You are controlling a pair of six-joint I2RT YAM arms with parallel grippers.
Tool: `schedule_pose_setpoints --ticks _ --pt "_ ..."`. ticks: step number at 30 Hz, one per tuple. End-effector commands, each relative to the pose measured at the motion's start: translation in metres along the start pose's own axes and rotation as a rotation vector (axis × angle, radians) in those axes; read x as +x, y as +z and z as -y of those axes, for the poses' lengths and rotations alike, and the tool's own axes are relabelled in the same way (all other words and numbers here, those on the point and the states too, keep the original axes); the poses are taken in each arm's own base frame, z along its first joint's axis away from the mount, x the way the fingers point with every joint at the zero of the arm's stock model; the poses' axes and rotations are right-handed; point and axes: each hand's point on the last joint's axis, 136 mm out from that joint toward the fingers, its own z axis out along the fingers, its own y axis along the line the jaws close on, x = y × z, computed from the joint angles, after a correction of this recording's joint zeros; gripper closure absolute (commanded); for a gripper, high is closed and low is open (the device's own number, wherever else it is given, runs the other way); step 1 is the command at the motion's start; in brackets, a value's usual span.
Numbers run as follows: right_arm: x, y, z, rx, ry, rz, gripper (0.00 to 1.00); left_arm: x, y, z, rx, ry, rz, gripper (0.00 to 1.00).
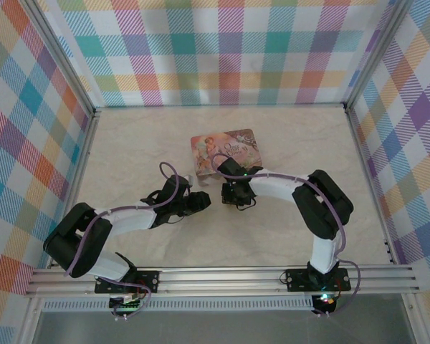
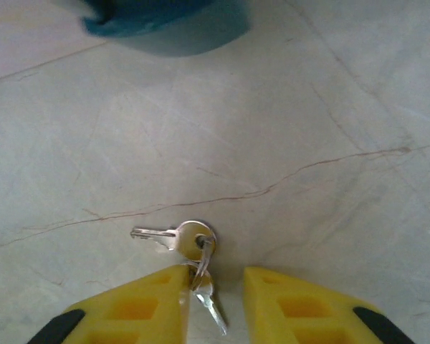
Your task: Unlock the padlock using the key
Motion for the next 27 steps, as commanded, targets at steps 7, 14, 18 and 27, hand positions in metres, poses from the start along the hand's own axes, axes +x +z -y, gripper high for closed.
schedule_pose_setpoints --ticks 7,14,18,27 --pt "0.007 0.029 0.011 0.029 -0.004 0.020 1.00 0.004 0.003 -0.008 -0.007 -0.014 -0.008 0.52" --pt "0.004 -0.019 0.005 -0.114 -0.026 0.144 1.00 -0.007 -0.003 0.001 0.008 -0.017 0.032 0.52" --pt "-0.001 -0.059 0.000 -0.207 -0.069 0.249 1.00 -0.020 -0.010 0.018 0.057 -0.019 0.081 0.52" --pt "-0.012 -0.168 -0.020 -0.441 -0.306 0.560 1.00 -0.056 -0.049 0.074 0.213 -0.025 0.210 0.38"
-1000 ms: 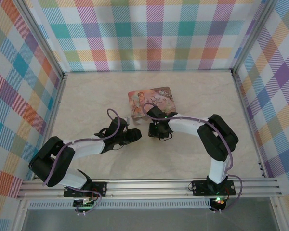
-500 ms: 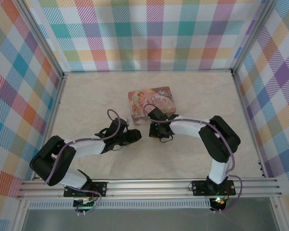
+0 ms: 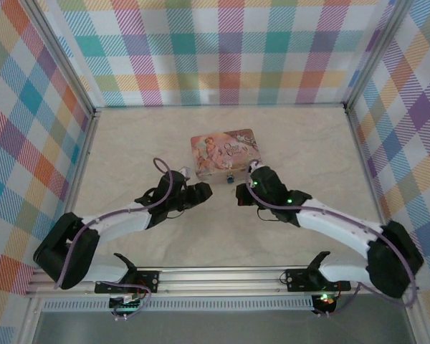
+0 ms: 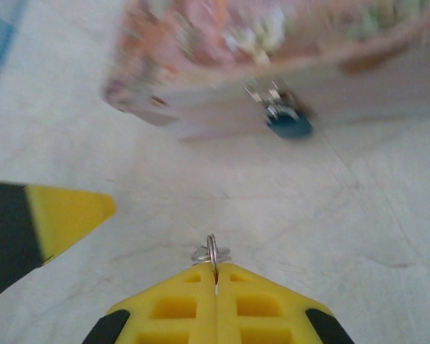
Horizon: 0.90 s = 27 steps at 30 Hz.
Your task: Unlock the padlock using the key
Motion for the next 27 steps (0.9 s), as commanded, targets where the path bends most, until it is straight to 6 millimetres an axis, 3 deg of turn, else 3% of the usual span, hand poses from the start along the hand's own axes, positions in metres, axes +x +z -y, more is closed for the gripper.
schedule_pose_setpoints --ticks 1,4,8,11,19,27 --pt "-0.027 -0.029 -0.027 -0.116 -0.160 0.119 1.00 -0.032 -0.019 0.045 0.129 -0.010 0.108 0.34" --pt "-0.043 -0.054 -0.048 -0.209 -0.218 0.161 1.00 -0.043 -0.031 0.074 0.240 -0.040 0.135 0.15" --pt "-0.056 -0.080 -0.068 -0.298 -0.277 0.195 1.00 -0.047 -0.047 0.119 0.410 -0.011 0.100 0.16" --pt "-0.061 -0.087 -0.069 -0.289 -0.319 0.201 1.00 -0.045 -0.049 0.143 0.491 -0.033 0.033 0.18" --pt "-0.070 -0.090 -0.069 -0.287 -0.326 0.203 1.00 -0.034 -0.039 0.179 0.657 -0.177 -0.140 0.20" --pt "-0.086 -0.088 -0.057 -0.228 -0.277 0.253 1.00 -0.020 -0.032 0.195 0.726 -0.244 -0.217 0.17"
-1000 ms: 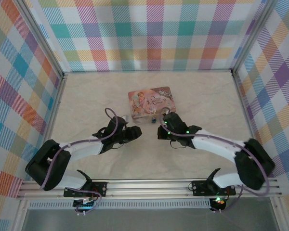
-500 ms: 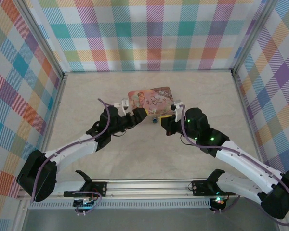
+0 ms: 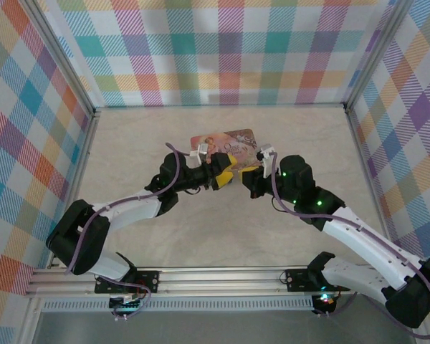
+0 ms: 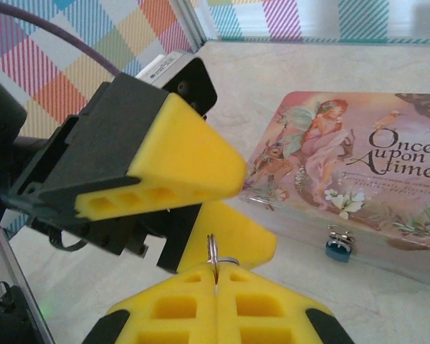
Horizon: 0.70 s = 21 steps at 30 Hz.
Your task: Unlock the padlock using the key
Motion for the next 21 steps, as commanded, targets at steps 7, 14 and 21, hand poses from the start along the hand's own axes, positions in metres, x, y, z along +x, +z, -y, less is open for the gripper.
schedule_pose_setpoints --ticks 7,14,21 --pt "-0.018 0.007 -0.002 -0.019 0.030 0.069 1.00 0.012 0.011 0.050 0.199 -0.042 -0.065 0.25" --pt "-0.014 0.007 -0.003 -0.033 0.025 0.076 1.00 0.014 0.014 0.047 0.192 -0.055 -0.069 0.46" --pt "0.003 0.006 -0.001 -0.047 0.036 0.057 1.00 0.012 0.016 0.049 0.200 -0.047 -0.068 0.70"
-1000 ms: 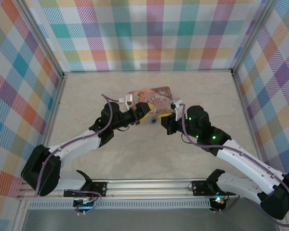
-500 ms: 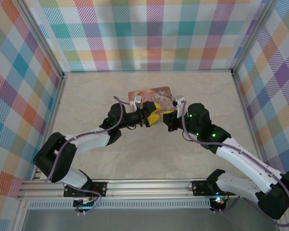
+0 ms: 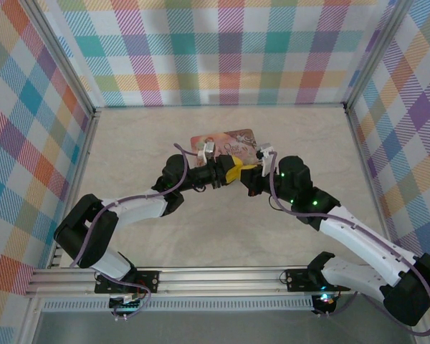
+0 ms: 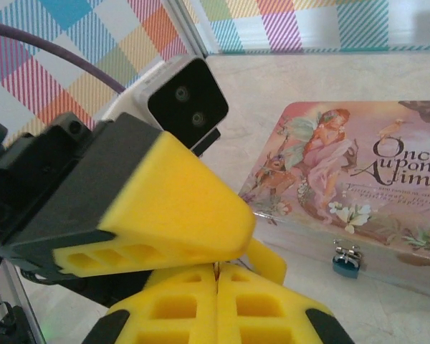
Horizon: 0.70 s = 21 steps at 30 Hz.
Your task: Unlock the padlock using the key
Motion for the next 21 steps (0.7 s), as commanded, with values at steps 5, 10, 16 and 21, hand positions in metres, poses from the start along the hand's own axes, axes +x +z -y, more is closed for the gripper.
schedule_pose_setpoints --ticks 5,10,16,21 --pt "0.010 -0.013 0.001 -0.008 0.006 0.008 1.00 -0.002 0.006 0.012 0.045 0.027 -0.002 0.80" --pt "0.015 -0.020 0.002 -0.004 0.004 0.005 1.00 -0.005 0.008 0.006 0.036 0.023 0.001 0.91" --pt "0.023 -0.026 0.002 -0.007 0.006 -0.003 1.00 -0.008 0.006 0.001 0.020 0.023 0.011 0.95" --pt "0.027 -0.033 0.004 -0.001 0.008 -0.004 1.00 -0.010 0.001 -0.003 -0.003 0.030 0.029 0.91"
